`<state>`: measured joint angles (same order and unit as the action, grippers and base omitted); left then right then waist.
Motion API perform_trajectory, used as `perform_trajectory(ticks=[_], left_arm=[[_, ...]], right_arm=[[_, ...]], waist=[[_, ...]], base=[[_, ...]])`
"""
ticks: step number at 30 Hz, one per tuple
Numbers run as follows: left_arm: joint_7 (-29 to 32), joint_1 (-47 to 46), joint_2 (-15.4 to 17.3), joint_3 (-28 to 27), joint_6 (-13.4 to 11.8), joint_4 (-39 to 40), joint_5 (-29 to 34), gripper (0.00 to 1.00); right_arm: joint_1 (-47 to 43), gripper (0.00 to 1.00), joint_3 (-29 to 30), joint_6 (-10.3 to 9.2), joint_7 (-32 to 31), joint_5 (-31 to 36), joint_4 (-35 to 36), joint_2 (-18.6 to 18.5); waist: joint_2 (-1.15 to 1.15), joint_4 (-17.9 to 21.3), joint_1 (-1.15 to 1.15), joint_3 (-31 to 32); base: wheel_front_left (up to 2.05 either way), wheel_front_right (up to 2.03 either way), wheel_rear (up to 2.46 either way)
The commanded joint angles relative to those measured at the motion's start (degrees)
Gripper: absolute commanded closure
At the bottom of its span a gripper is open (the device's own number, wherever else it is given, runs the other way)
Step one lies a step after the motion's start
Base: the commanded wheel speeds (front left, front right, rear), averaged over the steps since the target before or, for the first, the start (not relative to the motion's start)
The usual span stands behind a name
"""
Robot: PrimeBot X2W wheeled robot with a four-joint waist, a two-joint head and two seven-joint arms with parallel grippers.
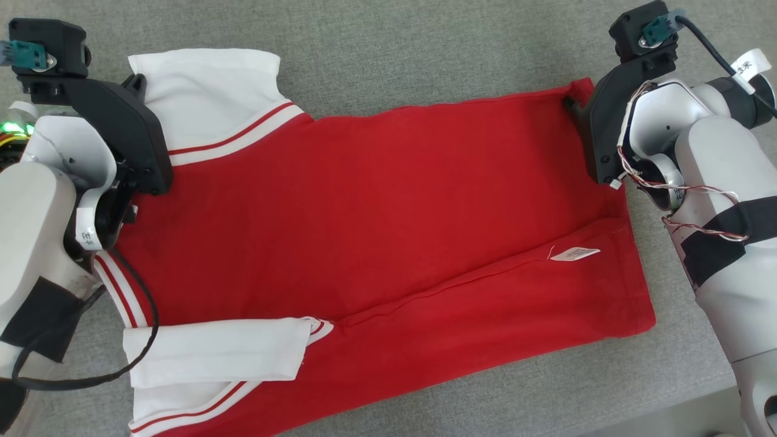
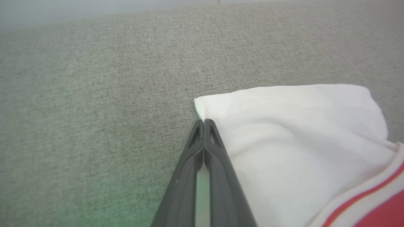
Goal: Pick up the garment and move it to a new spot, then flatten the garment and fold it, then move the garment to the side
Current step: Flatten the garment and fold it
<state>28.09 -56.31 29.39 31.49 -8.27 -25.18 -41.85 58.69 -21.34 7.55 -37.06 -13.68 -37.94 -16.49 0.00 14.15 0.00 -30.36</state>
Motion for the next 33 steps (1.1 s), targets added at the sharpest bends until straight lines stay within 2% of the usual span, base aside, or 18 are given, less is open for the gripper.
perform_trajectory(ticks=[1,2,3,10,17,23,28,33], left_arm=[[0.7,1.28,-0.19,0.62,-0.14,-0.27,-0.12,1.0],[0.68,1.17,-0.13,0.6,-0.15,-0.28,-0.14,1.0],[0.47,1.04,0.01,0.52,-0.16,-0.31,-0.13,1.0],[-2.4,0.78,0.69,-0.37,0.75,0.3,-0.22,1.0],[-11.41,0.89,1.84,-2.32,2.22,1.92,1.16,1.0],[-14.99,3.7,1.59,-3.4,3.89,2.99,-0.96,1.0],[-16.3,8.64,2.96,-2.09,6.62,6.55,-1.82,1.0],[-18.62,14.85,2.56,-2.36,6.88,9.79,-3.74,1.0]], right_arm=[[-0.15,0.62,-0.77,-0.16,-0.47,-1.12,-1.37,-0.22],[-0.11,0.71,-0.89,-0.16,-0.46,-1.53,-1.77,-0.33],[-0.02,1.0,-1.09,-0.16,-0.24,-1.8,-2.01,-0.45],[0.54,1.0,0.52,-0.16,4.04,-1.14,-2.79,0.06],[-0.26,1.0,3.55,-0.16,10.21,0.51,-5.12,2.17],[-1.53,1.0,4.64,-0.17,13.32,1.27,-6.87,3.36],[-3.94,1.0,2.92,-0.17,17.11,2.25,-6.7,1.71],[-7.29,1.0,2.28,-0.17,22.15,4.94,-7.34,-0.1]], waist=[[0.0,-0.34,0.0,-0.31],[0.0,-0.38,0.0,-0.36],[0.0,-0.38,0.0,-0.4],[0.0,-0.14,0.0,0.0],[0.0,-0.24,0.0,2.0],[0.0,-1.23,0.0,4.42],[0.0,-2.71,0.0,7.86],[0.0,-3.87,0.0,12.19]], base=[[0.0,0.0,0.0],[0.0,0.0,0.0],[0.0,0.0,0.0],[0.0,0.0,0.0],[0.0,0.0,0.0],[0.0,0.0,0.0],[0.0,0.0,0.0],[0.0,0.0,0.0]])
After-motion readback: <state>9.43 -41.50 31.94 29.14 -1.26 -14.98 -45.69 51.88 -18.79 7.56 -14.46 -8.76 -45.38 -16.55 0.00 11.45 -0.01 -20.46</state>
